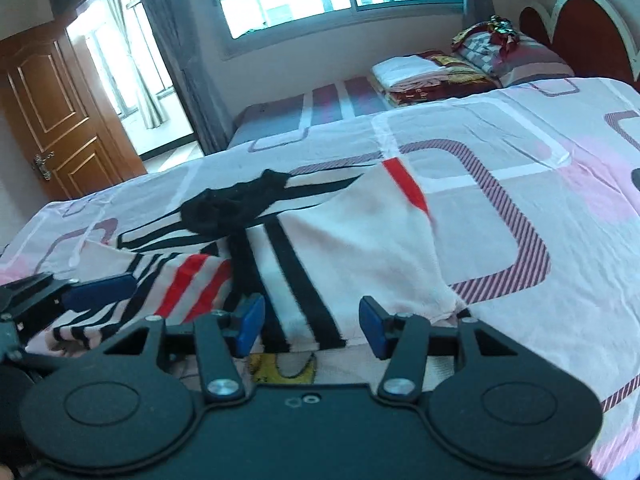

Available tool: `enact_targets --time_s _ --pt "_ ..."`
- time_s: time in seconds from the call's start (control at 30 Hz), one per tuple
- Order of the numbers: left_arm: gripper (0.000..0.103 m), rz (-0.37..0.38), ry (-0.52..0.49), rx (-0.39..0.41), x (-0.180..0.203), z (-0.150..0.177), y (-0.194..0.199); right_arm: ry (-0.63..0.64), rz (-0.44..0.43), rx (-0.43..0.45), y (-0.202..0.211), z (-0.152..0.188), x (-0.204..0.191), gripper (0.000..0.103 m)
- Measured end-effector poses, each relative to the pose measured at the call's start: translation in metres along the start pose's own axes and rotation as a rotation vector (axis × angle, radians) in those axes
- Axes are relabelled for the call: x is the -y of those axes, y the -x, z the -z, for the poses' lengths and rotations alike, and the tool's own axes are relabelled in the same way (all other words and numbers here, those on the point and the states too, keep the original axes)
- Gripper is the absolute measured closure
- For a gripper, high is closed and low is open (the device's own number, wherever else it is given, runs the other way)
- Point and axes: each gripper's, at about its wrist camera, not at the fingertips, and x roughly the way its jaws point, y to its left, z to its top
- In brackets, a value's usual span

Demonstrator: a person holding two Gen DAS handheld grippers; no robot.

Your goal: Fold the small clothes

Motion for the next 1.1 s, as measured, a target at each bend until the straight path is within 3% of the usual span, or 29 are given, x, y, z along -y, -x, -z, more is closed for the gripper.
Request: enact_targets --time_s 0.07,0.2,0.33,0.43,0.6,0.73,0.9,1.0,1.1 --pt "0.029 -0.050 0.096 -0.013 -0.031 0.002 0.004 -0.011 -0.026 -0.012 -0.002 0.001 -0.003 0.049" --pt "0.029 -0.225 0.226 -0.042 -0.098 0.015 0.006 -0.021 -0.049 -0.054 -0.015 0.005 -0.011 0.049" --pt "0.029 -0.340 0.306 -0.053 -0.147 0.034 0.000 -0.029 0.003 -0.068 -0.029 0.006 -0.016 0.049" --pt "0.029 -0.340 0.332 -0.117 -0.162 0.049 -0.015 -0.037 -0.028 -0.104 -0.042 0.009 -0.020 0.057" --pt "0.029 -0.305 0.414 -0.140 -0.170 0.063 -0.022 -0.004 -0.055 -0.094 -0.049 0.010 -0.032 0.090" --pt "0.029 -0.306 0.412 -0.084 -0.170 0.050 -0.022 0.097 -0.038 -0.036 -0.039 0.003 -0.045 0.092" --pt "0.029 -0.307 0.414 -0.100 -0.178 0.034 -0.038 0.203 0.034 0.051 -0.022 -0.017 -0.039 0.092" --pt "0.029 -0.288 0.441 -0.153 -0.181 0.037 -0.060 0.178 0.039 -0.040 -0.035 -0.020 -0.020 0.091" --pt "0.029 -0.301 0.520 -0.128 -0.192 0.043 -0.064 0.174 0.083 -0.082 -0.046 -0.008 -0.010 0.090"
